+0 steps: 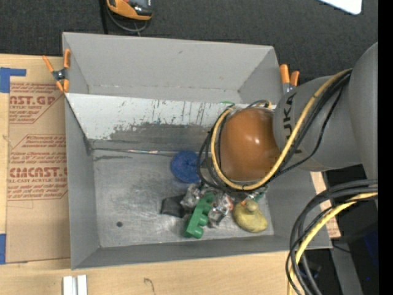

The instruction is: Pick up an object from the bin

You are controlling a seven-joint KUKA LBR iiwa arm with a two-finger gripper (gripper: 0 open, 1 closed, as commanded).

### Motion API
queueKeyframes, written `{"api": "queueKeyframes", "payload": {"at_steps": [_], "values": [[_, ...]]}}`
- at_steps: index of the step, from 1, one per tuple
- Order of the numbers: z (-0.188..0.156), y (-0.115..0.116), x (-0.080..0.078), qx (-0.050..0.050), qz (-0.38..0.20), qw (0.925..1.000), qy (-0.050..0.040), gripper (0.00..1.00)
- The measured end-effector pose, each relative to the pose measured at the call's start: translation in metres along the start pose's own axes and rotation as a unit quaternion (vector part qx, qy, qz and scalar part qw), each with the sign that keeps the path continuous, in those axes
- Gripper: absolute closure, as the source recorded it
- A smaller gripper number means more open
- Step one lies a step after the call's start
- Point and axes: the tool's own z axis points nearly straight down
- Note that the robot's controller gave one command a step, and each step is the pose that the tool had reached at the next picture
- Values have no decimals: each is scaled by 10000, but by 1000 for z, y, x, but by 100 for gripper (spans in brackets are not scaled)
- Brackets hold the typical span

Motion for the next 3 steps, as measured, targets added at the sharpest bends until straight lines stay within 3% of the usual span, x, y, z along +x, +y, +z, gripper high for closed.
{"api": "queueKeyframes", "payload": {"at_steps": [3], "values": [[-10, 2, 1, -42, -2, 10000, 38, 100]]}}
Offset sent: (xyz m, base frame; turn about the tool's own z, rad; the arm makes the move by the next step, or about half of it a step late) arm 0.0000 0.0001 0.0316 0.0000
